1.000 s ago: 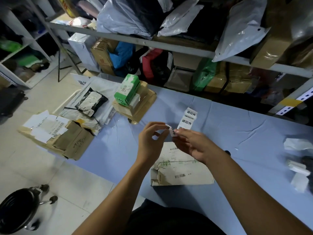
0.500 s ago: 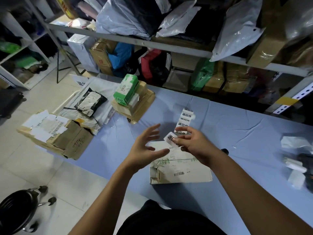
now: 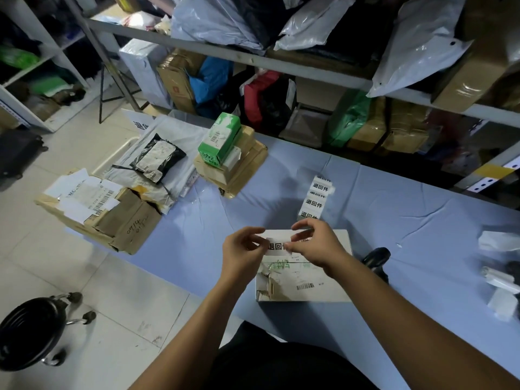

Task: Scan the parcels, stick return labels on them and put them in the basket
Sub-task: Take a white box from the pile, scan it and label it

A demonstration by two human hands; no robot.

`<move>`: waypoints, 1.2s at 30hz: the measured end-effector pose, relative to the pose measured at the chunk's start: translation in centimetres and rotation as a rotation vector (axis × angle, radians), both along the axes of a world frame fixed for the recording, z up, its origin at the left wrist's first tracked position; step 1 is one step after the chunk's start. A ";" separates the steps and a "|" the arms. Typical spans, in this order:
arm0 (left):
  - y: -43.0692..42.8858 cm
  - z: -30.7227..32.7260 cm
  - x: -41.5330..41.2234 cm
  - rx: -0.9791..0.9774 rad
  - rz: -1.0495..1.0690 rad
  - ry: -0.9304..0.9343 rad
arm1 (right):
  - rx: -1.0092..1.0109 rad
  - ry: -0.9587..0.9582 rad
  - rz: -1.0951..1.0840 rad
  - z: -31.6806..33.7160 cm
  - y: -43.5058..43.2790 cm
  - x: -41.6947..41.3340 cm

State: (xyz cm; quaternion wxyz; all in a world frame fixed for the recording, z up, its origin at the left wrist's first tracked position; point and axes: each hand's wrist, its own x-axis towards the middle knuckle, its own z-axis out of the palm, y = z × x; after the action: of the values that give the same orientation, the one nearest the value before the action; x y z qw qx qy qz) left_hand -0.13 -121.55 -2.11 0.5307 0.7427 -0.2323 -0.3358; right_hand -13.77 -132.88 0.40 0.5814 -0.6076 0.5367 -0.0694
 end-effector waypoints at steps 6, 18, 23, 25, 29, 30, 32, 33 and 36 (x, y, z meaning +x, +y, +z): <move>-0.2 -4.0 -0.3 0.100 0.016 -0.181 | -0.226 0.204 -0.033 -3.4 1.8 2.5; -1.0 -7.0 -0.2 0.230 -0.196 -0.474 | -0.599 0.508 0.391 -5.9 1.8 3.6; -0.1 -7.1 0.6 0.296 -0.045 -0.286 | -0.493 0.522 0.225 -5.8 1.1 1.4; 0.2 -7.0 0.8 0.343 -0.003 -0.179 | -0.510 0.571 0.153 -5.7 0.6 -0.2; 1.2 -7.1 0.3 0.342 -0.020 -0.099 | -0.494 0.723 0.023 -5.6 -0.3 -4.0; 1.5 -7.1 -0.1 0.332 -0.033 -0.074 | -0.451 0.740 -0.002 -5.7 -0.5 -4.9; 2.1 -6.8 -0.9 0.300 -0.076 -0.035 | -0.359 0.751 -0.034 -5.9 -0.7 -6.2; 2.3 -6.7 -1.3 0.285 -0.107 -0.024 | -0.315 0.727 -0.048 -6.0 -0.8 -6.6; 2.8 -6.4 -2.3 0.271 -0.183 0.045 | -0.242 0.634 -0.031 -6.0 -0.8 -7.2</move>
State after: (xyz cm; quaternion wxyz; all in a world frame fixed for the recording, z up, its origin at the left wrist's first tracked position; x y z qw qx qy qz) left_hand -2.40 -118.71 -8.56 0.3981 0.7753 -0.2397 -0.4277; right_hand -20.99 -133.72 -5.63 0.3082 -0.6552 0.6879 0.0510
